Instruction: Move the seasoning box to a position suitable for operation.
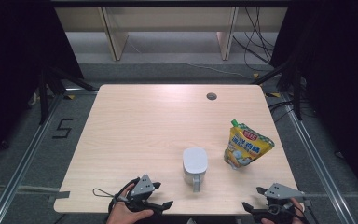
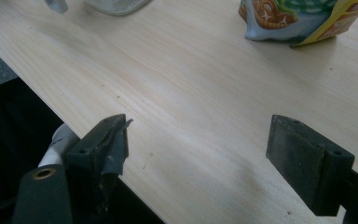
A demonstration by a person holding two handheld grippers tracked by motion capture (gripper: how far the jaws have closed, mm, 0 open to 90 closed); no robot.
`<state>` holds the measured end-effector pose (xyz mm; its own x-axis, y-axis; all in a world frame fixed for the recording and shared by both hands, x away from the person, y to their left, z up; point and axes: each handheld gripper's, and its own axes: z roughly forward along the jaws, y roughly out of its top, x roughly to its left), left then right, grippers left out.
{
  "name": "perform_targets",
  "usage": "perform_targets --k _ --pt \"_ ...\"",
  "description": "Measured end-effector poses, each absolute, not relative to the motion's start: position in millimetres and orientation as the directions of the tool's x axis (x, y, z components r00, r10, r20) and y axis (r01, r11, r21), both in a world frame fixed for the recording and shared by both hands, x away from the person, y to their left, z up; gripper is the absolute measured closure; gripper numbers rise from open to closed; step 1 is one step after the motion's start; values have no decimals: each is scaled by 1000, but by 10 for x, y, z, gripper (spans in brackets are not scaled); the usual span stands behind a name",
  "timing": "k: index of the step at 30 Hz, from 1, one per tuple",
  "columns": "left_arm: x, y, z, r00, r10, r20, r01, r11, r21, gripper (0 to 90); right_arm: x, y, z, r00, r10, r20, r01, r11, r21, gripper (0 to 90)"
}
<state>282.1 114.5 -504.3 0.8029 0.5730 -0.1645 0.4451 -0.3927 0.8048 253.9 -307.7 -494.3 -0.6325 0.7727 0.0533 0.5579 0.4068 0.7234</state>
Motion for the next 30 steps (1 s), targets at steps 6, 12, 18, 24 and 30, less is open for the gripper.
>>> perform_targets --k 6,12,18,24,30 --pt "2819 1129 -5041 803 568 -179 451 -383 806 213 2531 -3068 -4941 -627 777 62 567 399 721 218" --pt "2838 1126 -5023 802 572 -170 446 -384 809 213 2533 -3063 -4948 -626 776 70 571 396 719 217" --pt "2879 1058 -4998 801 573 -171 442 -375 815 212 2548 -3070 -4957 -638 769 47 551 413 725 216" --pt "2925 846 -4963 824 538 -176 420 -373 827 267 2547 -3070 -4960 -632 773 57 563 408 719 215" --pt "2945 622 -4949 851 501 -158 392 -405 826 369 2544 -3076 -4955 -630 775 50 561 409 720 215"
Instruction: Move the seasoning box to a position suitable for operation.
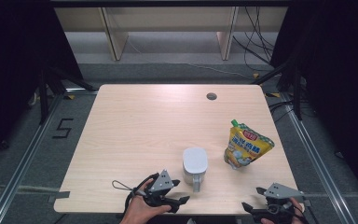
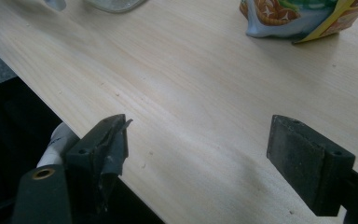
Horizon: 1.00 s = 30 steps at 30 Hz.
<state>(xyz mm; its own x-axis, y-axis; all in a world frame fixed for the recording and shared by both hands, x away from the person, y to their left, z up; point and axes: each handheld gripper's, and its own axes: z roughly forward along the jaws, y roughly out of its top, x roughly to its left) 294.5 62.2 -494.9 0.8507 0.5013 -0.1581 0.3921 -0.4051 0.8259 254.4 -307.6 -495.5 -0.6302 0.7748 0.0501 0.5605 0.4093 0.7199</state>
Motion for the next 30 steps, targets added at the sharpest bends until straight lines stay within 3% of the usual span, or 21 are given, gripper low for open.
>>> perform_targets --k 4,10,23,30 --pt "2996 533 -4947 865 484 -134 364 -421 831 431 2551 -3073 -4962 -641 765 69 562 406 721 215" --pt "3031 398 -4964 878 448 -167 367 -409 835 517 2546 -3068 -4963 -636 769 64 561 404 722 215" --pt "3123 182 -4998 875 463 -142 355 -414 838 567 2552 -3069 -4960 -642 764 62 554 406 727 215" --pt "3132 175 -4972 883 455 -119 328 -416 848 699 2531 -3061 -4949 -625 777 69 573 398 716 215"
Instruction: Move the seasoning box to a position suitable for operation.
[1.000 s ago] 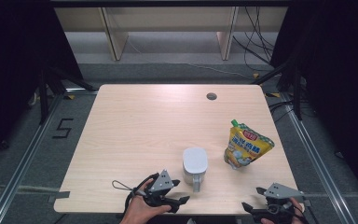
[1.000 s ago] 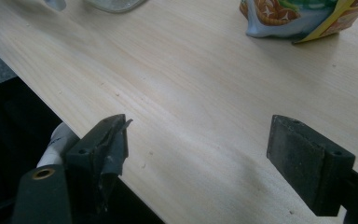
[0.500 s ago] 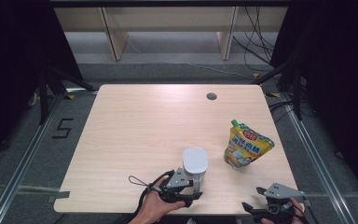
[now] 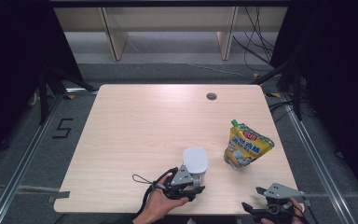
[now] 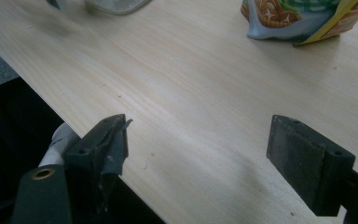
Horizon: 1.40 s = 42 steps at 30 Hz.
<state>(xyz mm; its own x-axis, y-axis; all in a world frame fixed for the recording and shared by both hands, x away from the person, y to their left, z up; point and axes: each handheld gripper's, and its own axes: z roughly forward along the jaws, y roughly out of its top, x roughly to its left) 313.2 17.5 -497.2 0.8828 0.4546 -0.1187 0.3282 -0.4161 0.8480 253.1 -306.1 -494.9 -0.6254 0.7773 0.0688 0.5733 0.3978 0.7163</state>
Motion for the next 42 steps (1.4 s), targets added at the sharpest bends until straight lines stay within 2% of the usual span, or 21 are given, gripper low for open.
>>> perform_targets --k 4,13,22,26,27,31,34,35,37,39,41,42 --pt "3125 195 -4961 898 431 -90 297 -442 847 749 2548 -3065 -4961 -642 764 62 554 406 727 215" --pt "3077 426 -4935 894 440 -82 305 -465 831 717 2537 -3077 -4952 -629 775 58 563 403 721 215" --pt "3044 914 -4925 858 511 -44 320 -467 824 683 2544 -3069 -4960 -633 772 58 564 408 718 215" --pt "3070 1015 -4930 848 528 -42 325 -457 828 681 2539 -3073 -4958 -627 777 62 569 402 718 215" --pt "3083 1048 -4930 848 529 -31 319 -462 827 681 2537 -3066 -4964 -624 776 89 585 389 712 215" --pt "3110 1126 -4940 828 560 -41 337 -438 834 681 2538 -3073 -4958 -628 776 63 569 402 718 216" --pt "3186 1234 -4943 822 570 5 312 -457 833 679 2539 -3071 -4959 -629 775 61 568 404 717 216" --pt "3186 1240 -4953 806 592 -15 335 -435 836 678 2539 -3071 -4959 -629 775 61 568 405 717 216" --pt "3213 1271 -4945 805 593 11 325 -456 828 678 2538 -3068 -4960 -629 775 64 569 403 717 216" --pt "3224 1260 -4957 794 608 -10 343 -434 833 677 2539 -3066 -4961 -629 775 63 570 404 716 216" --pt "3278 1285 -4955 792 609 48 311 -469 827 678 2538 -3064 -4961 -630 774 64 570 405 715 218" --pt "3281 1275 -4965 783 622 23 326 -441 836 681 2538 -3063 -4962 -629 774 65 571 404 714 218"
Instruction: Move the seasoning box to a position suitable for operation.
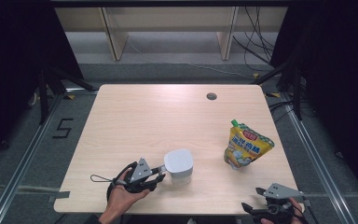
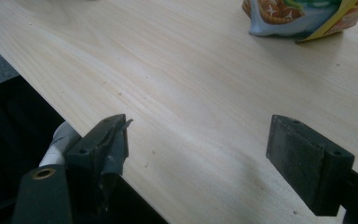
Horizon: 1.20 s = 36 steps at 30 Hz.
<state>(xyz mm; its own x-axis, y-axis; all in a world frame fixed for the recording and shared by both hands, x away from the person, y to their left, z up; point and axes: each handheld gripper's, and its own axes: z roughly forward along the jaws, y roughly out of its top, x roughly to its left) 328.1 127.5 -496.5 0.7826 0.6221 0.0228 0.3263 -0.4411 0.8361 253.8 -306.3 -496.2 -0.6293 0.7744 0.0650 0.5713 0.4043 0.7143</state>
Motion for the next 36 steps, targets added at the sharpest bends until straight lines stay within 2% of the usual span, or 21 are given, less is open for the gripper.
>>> perform_targets --k 5,12,22,26,33,36 --pt "3360 1316 -4962 808 589 32 302 -460 835 689 2540 -3063 -4964 -631 773 65 571 406 714 219" --pt "3368 1323 -4969 814 581 3 316 -447 837 690 2540 -3064 -4963 -630 774 63 572 407 712 219" --pt "3271 1218 -4963 873 487 24 252 -493 832 690 2554 -3074 -4972 -639 766 72 565 403 720 219" --pt "3193 1155 -4973 872 489 -13 269 -457 848 689 2538 -3069 -4955 -635 770 63 560 403 724 218" --pt "3170 1113 -4954 877 480 7 254 -477 841 689 2545 -3076 -4959 -639 766 64 562 409 719 218" --pt "3164 1109 -4966 872 489 -15 274 -463 843 687 2530 -3077 -4956 -627 775 82 579 392 715 217"
